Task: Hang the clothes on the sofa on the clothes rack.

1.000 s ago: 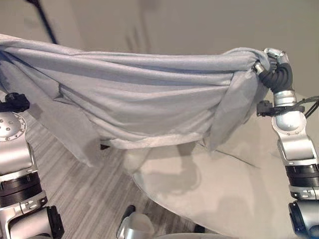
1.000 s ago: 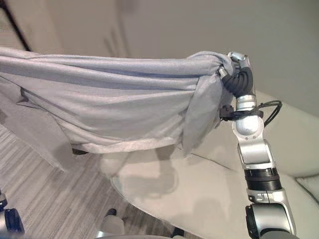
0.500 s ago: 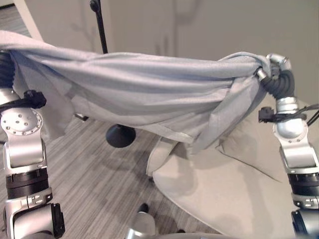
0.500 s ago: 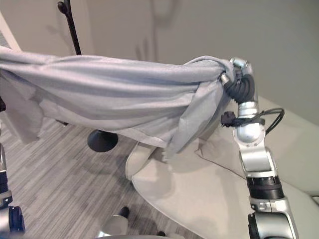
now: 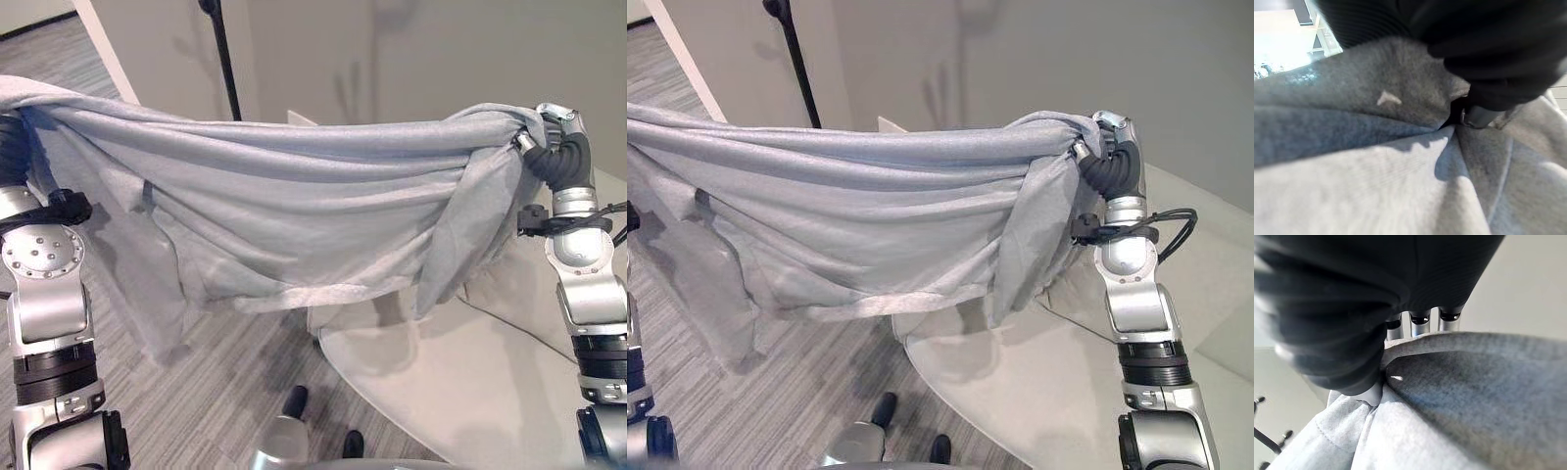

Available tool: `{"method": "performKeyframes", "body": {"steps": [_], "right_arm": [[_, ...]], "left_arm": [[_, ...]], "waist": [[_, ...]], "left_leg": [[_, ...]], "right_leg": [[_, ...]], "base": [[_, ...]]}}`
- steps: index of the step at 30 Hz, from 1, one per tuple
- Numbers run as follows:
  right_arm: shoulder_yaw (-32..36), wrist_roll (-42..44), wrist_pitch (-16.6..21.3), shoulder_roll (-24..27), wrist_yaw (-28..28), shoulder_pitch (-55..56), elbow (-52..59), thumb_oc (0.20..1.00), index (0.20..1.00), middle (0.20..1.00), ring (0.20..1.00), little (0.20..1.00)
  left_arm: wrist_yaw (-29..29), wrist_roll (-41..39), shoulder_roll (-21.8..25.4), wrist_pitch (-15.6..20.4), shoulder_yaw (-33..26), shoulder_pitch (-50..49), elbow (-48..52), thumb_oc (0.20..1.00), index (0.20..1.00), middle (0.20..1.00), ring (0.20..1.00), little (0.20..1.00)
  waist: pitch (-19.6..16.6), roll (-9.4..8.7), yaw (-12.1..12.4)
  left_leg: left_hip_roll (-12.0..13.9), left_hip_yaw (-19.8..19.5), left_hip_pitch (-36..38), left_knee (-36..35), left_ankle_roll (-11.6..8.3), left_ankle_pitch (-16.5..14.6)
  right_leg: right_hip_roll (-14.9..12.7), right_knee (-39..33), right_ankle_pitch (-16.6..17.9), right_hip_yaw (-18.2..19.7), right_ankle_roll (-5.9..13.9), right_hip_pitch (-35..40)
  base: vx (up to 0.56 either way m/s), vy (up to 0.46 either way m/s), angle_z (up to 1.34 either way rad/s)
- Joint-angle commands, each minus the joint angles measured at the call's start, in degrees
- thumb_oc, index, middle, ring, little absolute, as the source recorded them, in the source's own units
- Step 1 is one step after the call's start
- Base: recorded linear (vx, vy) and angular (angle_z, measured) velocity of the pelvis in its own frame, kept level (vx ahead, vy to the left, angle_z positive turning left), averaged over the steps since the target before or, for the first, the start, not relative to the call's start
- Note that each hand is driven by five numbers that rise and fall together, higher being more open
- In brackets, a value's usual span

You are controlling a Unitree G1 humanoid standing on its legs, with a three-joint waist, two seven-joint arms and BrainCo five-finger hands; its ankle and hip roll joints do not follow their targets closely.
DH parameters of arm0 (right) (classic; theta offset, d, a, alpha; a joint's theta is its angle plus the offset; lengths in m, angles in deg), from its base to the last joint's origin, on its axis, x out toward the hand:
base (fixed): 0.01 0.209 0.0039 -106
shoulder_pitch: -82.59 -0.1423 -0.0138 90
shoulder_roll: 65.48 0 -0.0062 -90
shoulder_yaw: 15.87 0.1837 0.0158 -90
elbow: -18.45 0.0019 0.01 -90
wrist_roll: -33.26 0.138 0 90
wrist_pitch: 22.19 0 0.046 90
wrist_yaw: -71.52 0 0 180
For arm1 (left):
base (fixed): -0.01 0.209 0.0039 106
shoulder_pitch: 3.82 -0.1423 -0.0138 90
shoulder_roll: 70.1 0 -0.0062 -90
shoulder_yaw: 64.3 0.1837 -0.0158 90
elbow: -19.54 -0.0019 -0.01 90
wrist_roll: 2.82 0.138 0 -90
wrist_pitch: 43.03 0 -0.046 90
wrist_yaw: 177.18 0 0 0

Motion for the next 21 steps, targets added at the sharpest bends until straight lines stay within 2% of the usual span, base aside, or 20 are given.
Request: {"method": "performKeyframes", "body": {"steps": [1, 4, 5, 6, 7, 8, 9, 12, 14, 15, 16, 17, 18, 19, 21], "right_arm": [[3.7, 0.2, 2.3, 2.0, 3.2, -3.4, 0.6, 0.200, 0.200, 0.200, 0.200, 0.200], [4.4, -0.2, 2.0, 2.5, 3.6, -2.8, 0.6, 0.200, 0.200, 0.200, 0.200, 0.200], [4.7, -0.3, 1.8, 2.6, 3.8, -2.8, 0.2, 0.200, 0.200, 0.200, 0.200, 0.200], [4.7, -0.3, 1.8, 2.6, 3.8, -2.8, 0.2, 0.200, 0.200, 0.200, 0.200, 0.200], [5.3, -0.5, 1.6, 2.0, 3.8, -2.6, 0.3, 0.200, 0.200, 0.200, 0.200, 0.200], [5.4, -0.5, 1.6, 2.0, 3.8, -2.5, 0.4, 0.200, 0.200, 0.200, 0.200, 0.200], [5.5, -0.8, 1.4, 1.8, 3.7, -2.8, 0.8, 0.200, 0.200, 0.200, 0.200, 0.200], [5.9, -1.0, 0.8, 1.5, 4.1, -3.0, 1.5, 0.200, 0.200, 0.200, 0.200, 0.200], [6.3, -1.6, 0.3, 0.9, 4.4, -3.1, 2.6, 0.200, 0.200, 0.200, 0.200, 0.200], [6.0, -1.9, 0.2, 0.3, 4.3, -3.1, 3.9, 0.200, 0.200, 0.200, 0.200, 0.200], [6.0, -2.1, 0.3, 0.2, 3.9, -2.3, 5.2, 0.200, 0.200, 0.200, 0.200, 0.200], [6.0, -2.1, 0.2, 0.2, 3.9, -2.2, 5.4, 0.200, 0.200, 0.200, 0.200, 0.200], [6.0, -1.6, 0.5, 1.2, 3.9, -2.0, 5.1, 0.200, 0.200, 0.200, 0.200, 0.200], [5.9, -1.5, 0.5, 1.3, 3.9, -2.1, 5.0, 0.200, 0.200, 0.200, 0.200, 0.200], [5.8, -1.1, 0.9, 1.8, 4.1, -2.0, 5.2, 0.200, 0.200, 0.200, 0.200, 0.200]], "left_arm": [[0.6, 0.9, 1.6, 3.0, 0.7, 0.9, 1.2, 0.200, 0.200, 0.200, 0.200, 0.200], [0.8, 1.1, 1.9, 2.6, 1.5, 2.4, 0.2, 0.200, 0.200, 0.200, 0.200, 0.200], [0.5, 1.4, 2.1, 2.6, 1.9, 3.5, 0.0, 0.200, 0.200, 0.200, 0.200, 0.200], [0.5, 1.4, 2.1, 2.6, 1.9, 3.5, 0.0, 0.200, 0.200, 0.200, 0.200, 0.200], [0.3, 1.4, 2.1, 2.9, 2.9, 4.3, -0.3, 0.200, 0.200, 0.200, 0.200, 0.200], [0.4, 1.4, 2.2, 2.9, 3.0, 4.4, -0.4, 0.200, 0.200, 0.200, 0.200, 0.200], [0.3, 1.5, 2.7, 2.7, 3.8, 5.0, -0.7, 0.200, 0.200, 0.200, 0.200, 0.200], [1.0, 1.6, 3.7, 2.9, 5.2, 6.4, -1.4, 0.200, 0.200, 0.200, 0.200, 0.200], [1.5, 2.1, 3.8, 2.8, 5.3, 6.8, -0.7, 0.200, 0.200, 0.200, 0.200, 0.200], [1.7, 2.5, 3.2, 2.7, 5.2, 6.6, -0.1, 0.200, 0.200, 0.200, 0.200, 0.200], [1.5, 2.6, 2.1, 2.8, 5.2, 6.5, 1.2, 0.200, 0.200, 0.200, 0.200, 0.200], [1.4, 2.6, 2.0, 2.8, 5.1, 6.5, 1.2, 0.200, 0.200, 0.200, 0.200, 0.200], [1.6, 2.3, 1.6, 3.1, 5.2, 6.2, 1.3, 0.200, 0.200, 0.200, 0.200, 0.200], [1.6, 2.3, 1.5, 3.2, 5.1, 6.1, 1.3, 0.200, 0.200, 0.200, 0.200, 0.200], [1.6, 2.1, 1.2, 3.2, 4.8, 5.8, 1.3, 0.200, 0.200, 0.200, 0.200, 0.200]], "waist": [[-4.1, 0.81, 1.9], [-4.7, 1.49, 2.2], [-6.0, 1.90, 2.2], [-6.0, 1.90, 2.2], [-6.9, 1.66, 2.1], [-6.9, 1.50, 2.2], [-7.5, 1.75, 2.3], [-6.9, 1.29, 2.5], [-6.6, 1.93, 2.5], [-5.7, 2.51, 2.4], [-4.7, 3.53, 1.4], [-4.7, 3.67, 1.4], [-4.3, 4.09, 0.2], [-4.3, 4.23, 0.1], [-4.0, 4.26, -1.0]], "left_leg": [[8.5, -0.8, 0.6, -6.3, 1.67, 1.1], [9.1, -1.7, 0.5, -6.3, -0.16, 1.1], [8.1, -1.9, 1.4, -6.3, -1.17, 0.8], [8.1, -1.9, 1.4, -6.3, -1.17, 0.8], [6.7, -0.9, 2.2, -6.3, -1.60, 0.0], [6.6, -0.8, 2.3, -6.3, -1.54, 0.0], [4.7, -0.3, 3.3, -6.3, -1.57, -0.6], [2.2, 0.4, 5.0, -6.3, -0.90, -1.0], [0.3, 1.0, 7.0, -6.3, -0.47, -2.2], [-0.2, 1.5, 8.3, -6.3, -0.09, -2.6], [-1.7, 0.9, 9.2, -6.3, 0.45, -2.8], [-1.6, 0.9, 9.2, -6.3, 0.43, -2.8], [-2.4, 1.0, 9.8, -6.3, 0.74, -3.0], [-2.3, 0.9, 9.8, -6.3, 0.70, -3.0], [-3.3, 0.8, 10.6, -6.3, 1.19, -3.4]], "right_leg": [[-3.0, 0.1, 3.7, -0.9, 1.70, -0.5], [-4.4, 0.1, 4.1, -1.0, 0.88, 0.5], [-6.4, 0.1, 3.8, -1.0, 0.57, 0.7], [-6.4, 0.1, 3.8, -1.0, 0.57, 0.7], [-8.9, 0.1, 4.3, -1.2, 0.46, 0.9], [-9.0, 0.1, 4.3, -1.1, 0.52, 1.0], [-10.8, 0.2, 4.9, -1.4, 0.12, 1.3], [-13.2, 1.0, 4.8, -1.7, 0.59, 1.8], [-15.4, 4.6, 5.1, -1.8, 0.55, 1.6], [-15.3, 7.3, 4.7, -1.3, 0.70, 1.0], [-11.4, 9.6, 4.5, 1.3, 0.83, -0.9], [-11.3, 9.8, 4.4, 1.2, 0.80, -1.0], [-8.4, 9.3, 4.3, 1.4, 1.09, -2.2], [-8.3, 9.2, 4.3, 1.4, 1.06, -2.2], [-4.4, 7.9, 4.1, 1.5, 1.17, -4.3]], "base": [[0.06, 0.289, 0.27], [0.09, 0.383, 0.03], [0.09, 0.400, -0.01], [0.13, 0.592, -0.05], [0.07, 0.310, 0.06], [0.15, 0.595, 0.08], [0.09, 0.302, 0.14], [0.10, 0.497, 0.17], [0.09, 0.514, 0.07], [0.09, 0.498, -0.01], [0.07, 0.383, -0.08], [0.05, 0.299, -0.10], [0.01, 0.110, 0.12], [0.03, 0.147, 0.23], [0.08, 0.099, 0.21]]}}
